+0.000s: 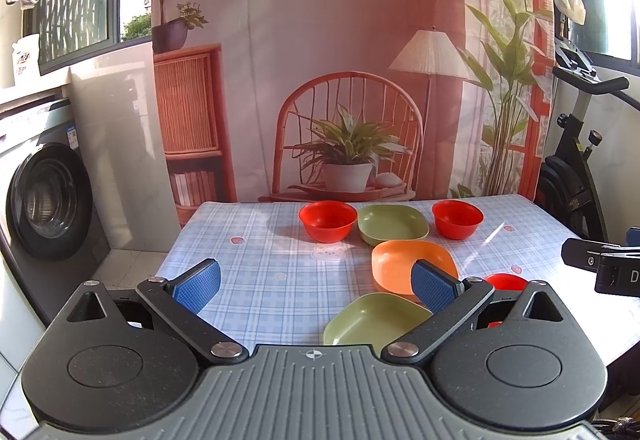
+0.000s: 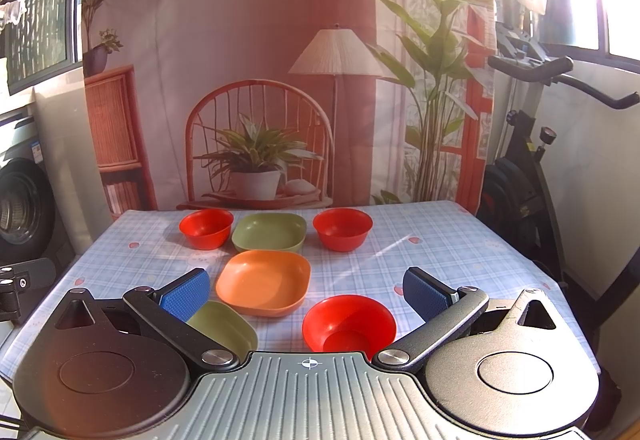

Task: Organize plates and bowls

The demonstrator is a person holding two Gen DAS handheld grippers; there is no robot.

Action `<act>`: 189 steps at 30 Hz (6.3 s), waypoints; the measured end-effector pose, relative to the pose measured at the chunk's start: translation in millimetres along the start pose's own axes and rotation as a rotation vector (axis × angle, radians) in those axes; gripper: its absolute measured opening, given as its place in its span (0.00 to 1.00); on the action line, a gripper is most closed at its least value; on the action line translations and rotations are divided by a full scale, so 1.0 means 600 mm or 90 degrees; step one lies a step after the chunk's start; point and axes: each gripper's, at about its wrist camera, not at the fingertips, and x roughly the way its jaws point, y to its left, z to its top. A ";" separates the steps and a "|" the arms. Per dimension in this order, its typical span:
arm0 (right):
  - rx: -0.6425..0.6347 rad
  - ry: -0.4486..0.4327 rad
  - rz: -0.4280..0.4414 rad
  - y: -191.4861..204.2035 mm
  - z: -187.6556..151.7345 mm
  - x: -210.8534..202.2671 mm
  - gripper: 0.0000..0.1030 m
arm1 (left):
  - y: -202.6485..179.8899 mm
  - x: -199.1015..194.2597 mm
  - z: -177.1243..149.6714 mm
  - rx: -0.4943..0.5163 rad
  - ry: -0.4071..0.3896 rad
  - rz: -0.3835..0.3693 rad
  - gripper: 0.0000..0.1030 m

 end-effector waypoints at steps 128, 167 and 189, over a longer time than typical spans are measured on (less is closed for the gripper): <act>-0.030 0.248 0.143 0.081 -0.100 0.370 0.42 | 0.026 0.323 -0.100 -0.088 0.209 -0.061 0.79; 0.006 0.261 0.183 0.077 -0.074 0.365 0.09 | 0.024 0.351 -0.118 -0.095 0.286 -0.088 0.17; 0.079 0.122 0.137 0.003 0.086 0.384 0.09 | -0.028 0.410 0.102 -0.047 0.140 -0.183 0.17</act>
